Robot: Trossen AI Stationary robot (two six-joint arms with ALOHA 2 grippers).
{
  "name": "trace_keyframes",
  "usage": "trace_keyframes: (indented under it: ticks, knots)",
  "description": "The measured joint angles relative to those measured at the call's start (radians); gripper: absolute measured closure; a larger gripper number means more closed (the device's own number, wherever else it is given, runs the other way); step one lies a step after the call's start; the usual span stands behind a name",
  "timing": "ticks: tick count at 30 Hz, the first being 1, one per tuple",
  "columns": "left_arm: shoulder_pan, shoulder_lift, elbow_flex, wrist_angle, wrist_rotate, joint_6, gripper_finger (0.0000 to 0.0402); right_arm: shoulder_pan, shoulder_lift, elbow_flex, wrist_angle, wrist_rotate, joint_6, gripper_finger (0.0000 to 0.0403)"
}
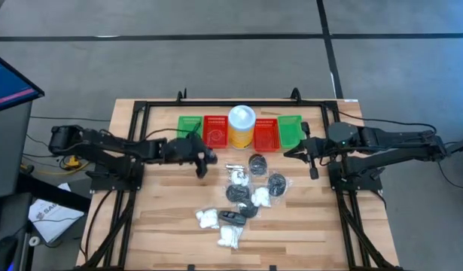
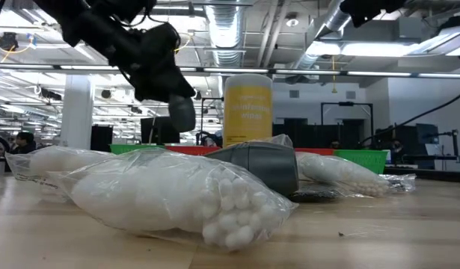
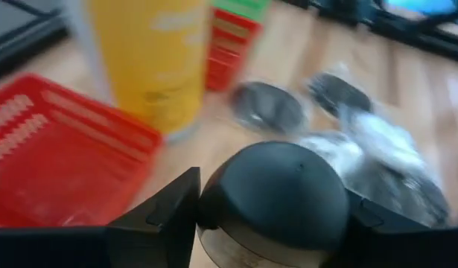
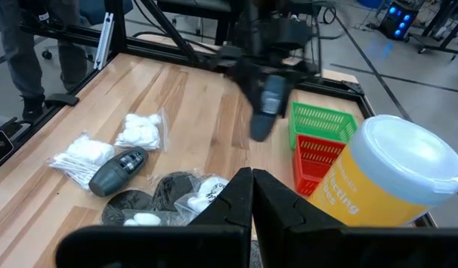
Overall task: Pick & Place Travel size toiletries
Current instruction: Put the black deodorant into the left red bin
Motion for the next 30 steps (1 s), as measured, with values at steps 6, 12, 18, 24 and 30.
trace_keyframes:
  ticks: [6,12,18,24,30]
  knots:
    - [0.142,0.031,0.029,0.013,0.029,0.020,0.0212,0.000,0.047,0.000,0.000,0.000,0.000,0.0403]
    - [0.246,0.031,0.068,0.018,0.036,0.063,0.0212,0.000,0.094,0.001,0.034,0.002,-0.023,0.0403]
    - [0.309,0.124,0.110,0.012,0.054,0.076,0.0212,0.000,0.106,0.000,0.080,0.003,-0.050,0.0403]
    - [0.347,0.270,0.202,0.013,0.055,0.105,0.0212,-0.002,0.103,0.000,0.092,0.003,-0.050,0.0403]
    - [0.394,0.347,0.251,0.006,0.051,0.131,0.0212,-0.002,0.103,0.000,0.091,0.003,-0.050,0.0403]
